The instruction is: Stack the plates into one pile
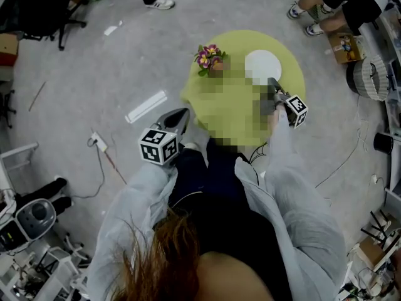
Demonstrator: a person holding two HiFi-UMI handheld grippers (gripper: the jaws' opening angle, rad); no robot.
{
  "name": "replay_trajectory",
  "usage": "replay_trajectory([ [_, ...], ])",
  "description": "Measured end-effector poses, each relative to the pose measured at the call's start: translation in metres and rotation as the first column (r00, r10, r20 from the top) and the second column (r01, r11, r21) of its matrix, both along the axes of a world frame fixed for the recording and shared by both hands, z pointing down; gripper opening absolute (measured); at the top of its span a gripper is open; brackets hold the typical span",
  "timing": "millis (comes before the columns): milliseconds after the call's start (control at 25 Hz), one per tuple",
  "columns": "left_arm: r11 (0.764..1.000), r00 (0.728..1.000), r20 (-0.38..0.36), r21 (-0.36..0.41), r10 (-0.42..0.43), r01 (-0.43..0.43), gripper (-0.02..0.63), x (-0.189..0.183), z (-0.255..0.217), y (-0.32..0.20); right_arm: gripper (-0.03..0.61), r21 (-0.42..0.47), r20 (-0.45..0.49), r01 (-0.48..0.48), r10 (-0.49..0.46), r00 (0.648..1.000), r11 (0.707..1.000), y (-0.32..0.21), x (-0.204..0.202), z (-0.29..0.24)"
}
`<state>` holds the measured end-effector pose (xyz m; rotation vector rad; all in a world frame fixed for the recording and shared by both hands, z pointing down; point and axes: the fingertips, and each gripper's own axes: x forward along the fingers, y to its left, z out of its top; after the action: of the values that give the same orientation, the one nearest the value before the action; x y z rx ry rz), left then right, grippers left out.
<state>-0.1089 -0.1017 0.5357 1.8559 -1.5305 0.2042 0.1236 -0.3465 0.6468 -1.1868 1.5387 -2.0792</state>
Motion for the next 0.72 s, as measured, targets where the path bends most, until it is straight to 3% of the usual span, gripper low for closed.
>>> replay_trajectory([
  [280, 1.000, 1.000, 0.001, -0.001, 0.024, -0.024, 0.012, 0.003, 0.001, -0.004, 0.251, -0.015, -0.003, -0.006, 0.006, 1.000, 1.000, -0.009, -0.003, -0.009],
  [480, 1.000, 1.000, 0.005, 0.001, 0.028, -0.028, 0.012, -0.002, 0.000, -0.006, 0.415, -0.024, 0.012, -0.005, 0.005, 1.000, 1.000, -0.023, -0.010, -0.021],
  [720, 0.999, 0.999, 0.004, 0.016, 0.045, -0.046, 0.012, 0.002, -0.004, -0.006, 0.550, -0.088, -0.059, 0.034, -0.039, 0.997, 0.996, -0.034, -0.019, -0.027],
])
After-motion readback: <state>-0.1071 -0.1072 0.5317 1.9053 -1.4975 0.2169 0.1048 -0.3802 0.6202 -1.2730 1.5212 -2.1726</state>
